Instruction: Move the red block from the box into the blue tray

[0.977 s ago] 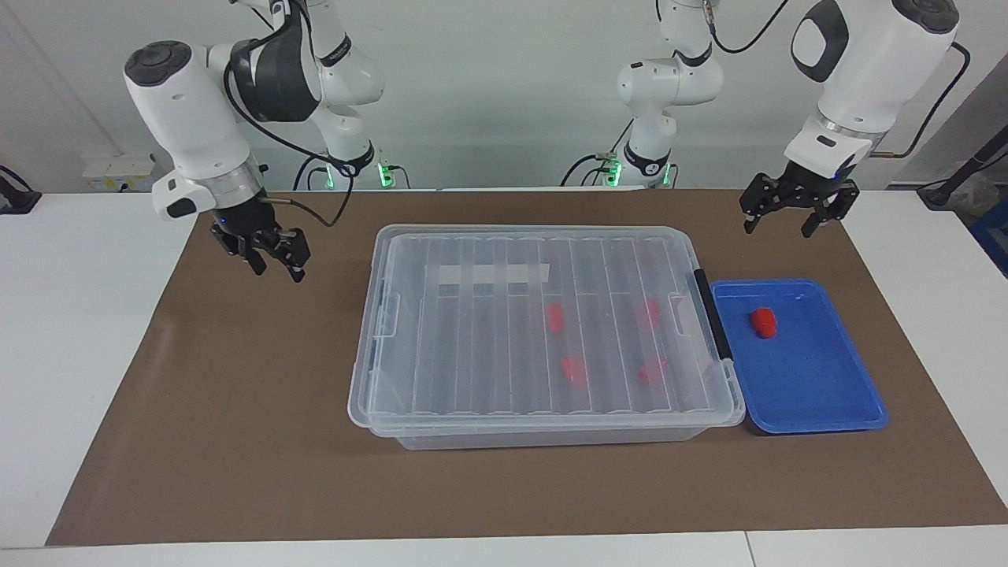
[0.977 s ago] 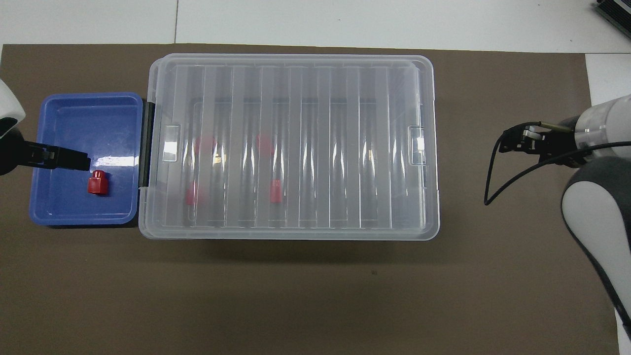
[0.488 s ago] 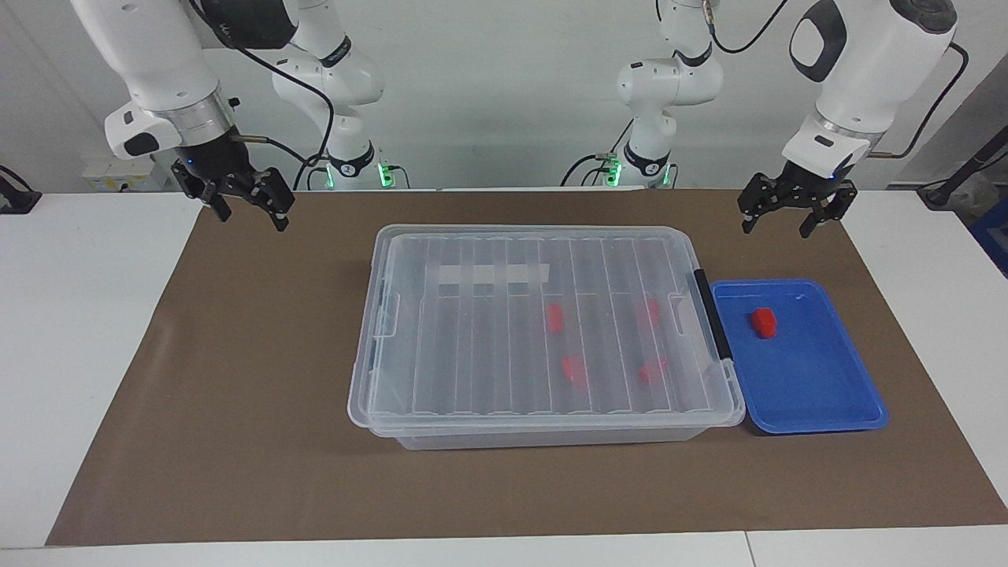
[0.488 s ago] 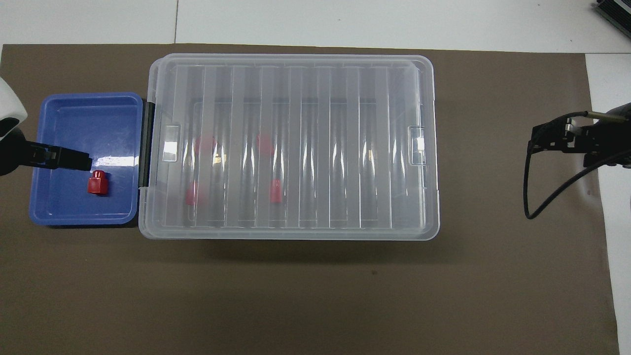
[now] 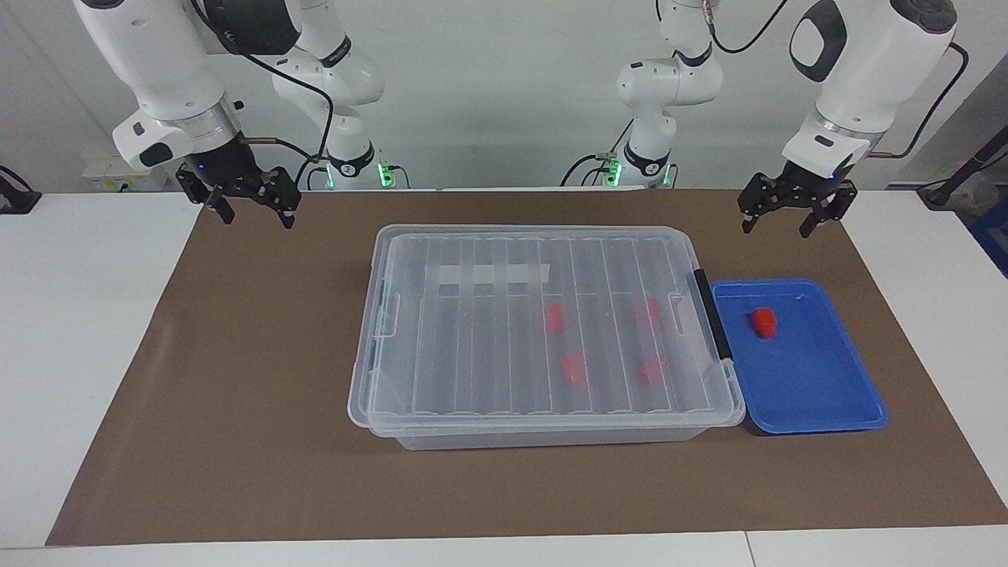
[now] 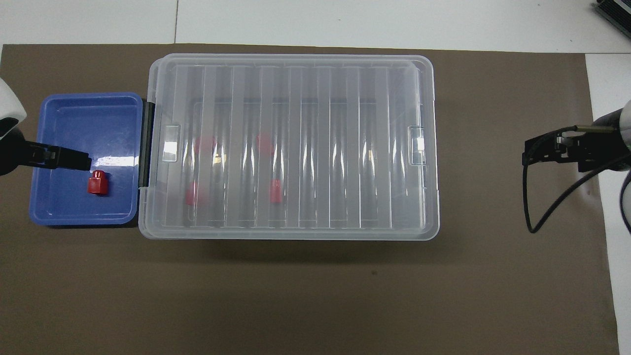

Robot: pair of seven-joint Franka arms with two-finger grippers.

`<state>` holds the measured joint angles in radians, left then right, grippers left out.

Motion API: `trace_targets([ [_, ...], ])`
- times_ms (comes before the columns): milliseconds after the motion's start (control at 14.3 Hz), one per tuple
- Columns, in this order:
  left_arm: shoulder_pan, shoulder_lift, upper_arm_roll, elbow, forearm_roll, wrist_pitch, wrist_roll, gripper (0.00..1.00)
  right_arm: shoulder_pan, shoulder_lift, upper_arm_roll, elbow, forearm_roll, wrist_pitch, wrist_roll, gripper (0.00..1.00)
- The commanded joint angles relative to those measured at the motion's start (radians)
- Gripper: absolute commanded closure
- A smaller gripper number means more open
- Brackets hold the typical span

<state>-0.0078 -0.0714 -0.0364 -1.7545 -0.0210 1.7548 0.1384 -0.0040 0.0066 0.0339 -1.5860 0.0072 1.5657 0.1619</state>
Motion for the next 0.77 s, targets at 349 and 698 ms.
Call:
trace_targets([
  [349, 0.003, -0.039, 0.006, -0.112, -0.011, 0.149, -0.003, 0.0, -0.002, -0.024, 0.006, -0.032, -0.007, 0.003, -0.009, 0.0],
  [698, -0.003, 0.054, 0.006, -0.005, -0.013, 0.155, -0.003, 0.0, -0.002, -0.025, 0.006, -0.035, -0.006, 0.004, 0.008, 0.0],
])
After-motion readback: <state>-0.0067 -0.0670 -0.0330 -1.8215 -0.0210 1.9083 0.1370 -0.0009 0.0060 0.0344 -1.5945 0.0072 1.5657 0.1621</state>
